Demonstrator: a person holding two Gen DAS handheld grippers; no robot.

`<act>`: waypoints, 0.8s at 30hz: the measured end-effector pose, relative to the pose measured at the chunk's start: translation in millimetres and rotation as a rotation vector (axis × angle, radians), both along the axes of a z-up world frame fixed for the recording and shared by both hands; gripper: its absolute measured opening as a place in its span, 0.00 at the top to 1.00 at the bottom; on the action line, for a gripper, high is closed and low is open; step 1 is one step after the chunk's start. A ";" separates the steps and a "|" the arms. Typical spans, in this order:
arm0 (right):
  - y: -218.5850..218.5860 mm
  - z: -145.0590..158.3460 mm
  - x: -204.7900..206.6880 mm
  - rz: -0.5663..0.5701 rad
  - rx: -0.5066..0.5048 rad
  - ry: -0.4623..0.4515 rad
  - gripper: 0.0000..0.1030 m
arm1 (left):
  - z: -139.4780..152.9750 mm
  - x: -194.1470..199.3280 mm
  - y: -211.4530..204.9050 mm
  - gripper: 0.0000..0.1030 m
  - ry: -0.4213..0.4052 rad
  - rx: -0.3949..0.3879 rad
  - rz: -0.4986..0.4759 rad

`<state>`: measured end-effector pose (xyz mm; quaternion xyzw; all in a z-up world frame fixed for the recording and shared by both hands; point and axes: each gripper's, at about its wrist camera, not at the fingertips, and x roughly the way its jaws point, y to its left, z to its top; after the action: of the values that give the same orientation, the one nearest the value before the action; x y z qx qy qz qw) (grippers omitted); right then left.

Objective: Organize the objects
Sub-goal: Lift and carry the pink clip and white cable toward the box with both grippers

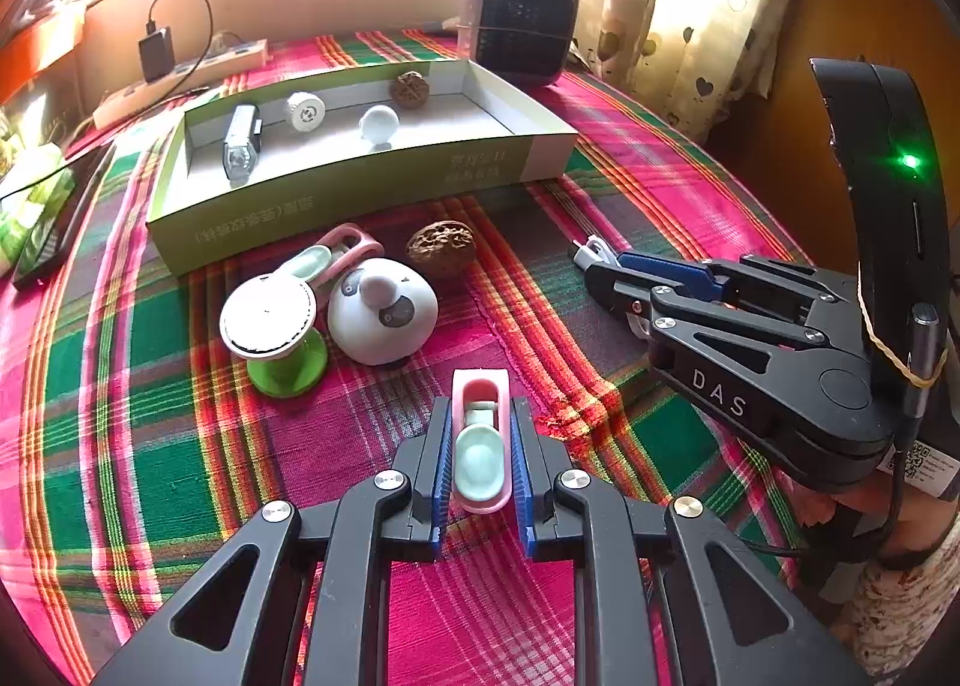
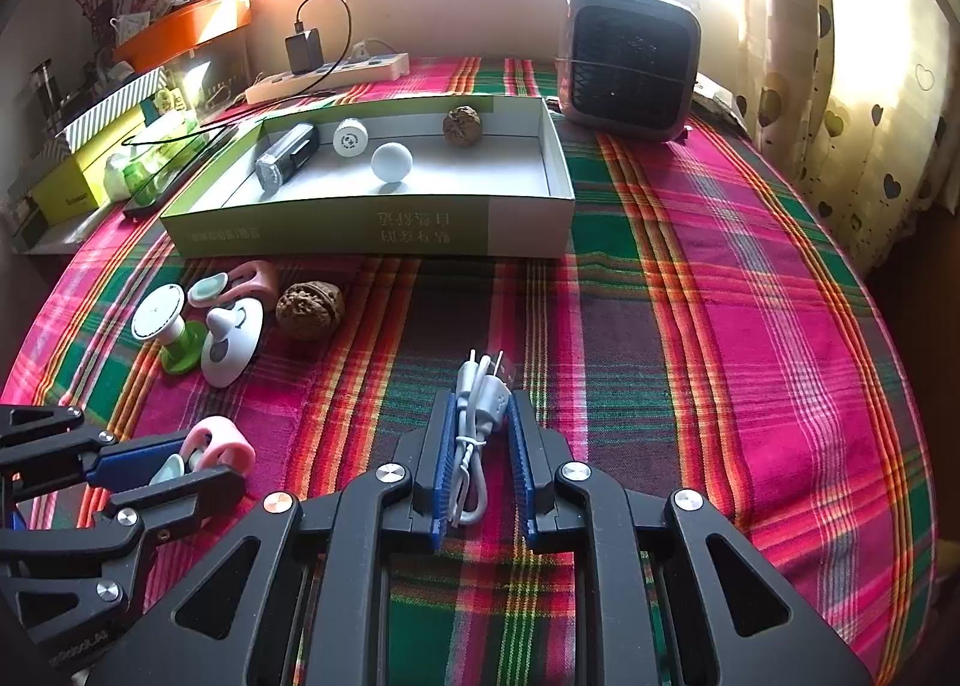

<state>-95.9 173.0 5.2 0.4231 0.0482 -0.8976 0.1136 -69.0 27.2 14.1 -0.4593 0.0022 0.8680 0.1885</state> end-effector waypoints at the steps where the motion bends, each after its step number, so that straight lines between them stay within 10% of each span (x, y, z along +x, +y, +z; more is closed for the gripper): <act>1: -0.2 0.1 0.2 0.000 -0.002 0.000 0.82 | 0.0 0.0 0.4 0.85 0.001 -0.001 0.000; 24: 0.5 6.1 4.9 0.025 -0.040 0.014 0.83 | 11.4 -1.9 -0.8 0.85 0.030 0.014 0.020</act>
<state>-91.0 173.5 11.3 0.4140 0.0364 -0.8998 0.1328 -70.8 26.4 25.5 -0.4450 -0.0057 0.8766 0.1831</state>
